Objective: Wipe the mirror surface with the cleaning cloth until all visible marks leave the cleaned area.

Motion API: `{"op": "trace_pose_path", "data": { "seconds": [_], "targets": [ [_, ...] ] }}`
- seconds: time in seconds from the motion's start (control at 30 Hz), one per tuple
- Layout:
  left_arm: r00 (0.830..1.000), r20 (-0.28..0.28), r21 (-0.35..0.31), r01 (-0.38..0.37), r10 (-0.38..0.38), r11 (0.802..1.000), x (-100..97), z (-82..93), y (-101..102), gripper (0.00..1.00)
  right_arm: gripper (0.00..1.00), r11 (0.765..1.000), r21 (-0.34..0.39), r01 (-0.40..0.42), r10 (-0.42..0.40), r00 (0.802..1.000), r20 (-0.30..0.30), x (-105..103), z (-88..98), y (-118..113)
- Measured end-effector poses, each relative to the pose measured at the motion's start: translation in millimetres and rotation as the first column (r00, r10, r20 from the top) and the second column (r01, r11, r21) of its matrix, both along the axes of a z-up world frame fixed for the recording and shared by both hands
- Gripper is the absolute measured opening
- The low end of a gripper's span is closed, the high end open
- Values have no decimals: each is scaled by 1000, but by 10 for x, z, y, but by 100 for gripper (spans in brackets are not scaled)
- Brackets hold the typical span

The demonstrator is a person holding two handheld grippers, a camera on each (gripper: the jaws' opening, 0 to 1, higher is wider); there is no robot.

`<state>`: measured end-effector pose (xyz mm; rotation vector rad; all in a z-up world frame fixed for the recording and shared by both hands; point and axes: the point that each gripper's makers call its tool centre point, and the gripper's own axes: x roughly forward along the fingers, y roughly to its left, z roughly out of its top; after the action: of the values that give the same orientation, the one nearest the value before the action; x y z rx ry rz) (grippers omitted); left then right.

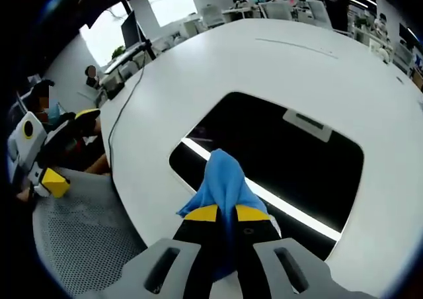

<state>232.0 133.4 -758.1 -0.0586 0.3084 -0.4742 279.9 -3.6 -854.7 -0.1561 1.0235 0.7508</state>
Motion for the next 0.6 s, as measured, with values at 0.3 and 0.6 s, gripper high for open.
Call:
{"op": "trace_pose_path", "data": {
  "seconds": [0.3,0.6],
  "targets": [
    [1000,-6,-6,9,-9,1000,-4,-3,-14,78,3,999,-13,-35,35,999,1,-39,1,169],
    [1000,-11,-8,14,-14,1000,-9,-10,-23,78,3,998,-2,-60,60,998,-4,-53,2,323]
  ]
}}
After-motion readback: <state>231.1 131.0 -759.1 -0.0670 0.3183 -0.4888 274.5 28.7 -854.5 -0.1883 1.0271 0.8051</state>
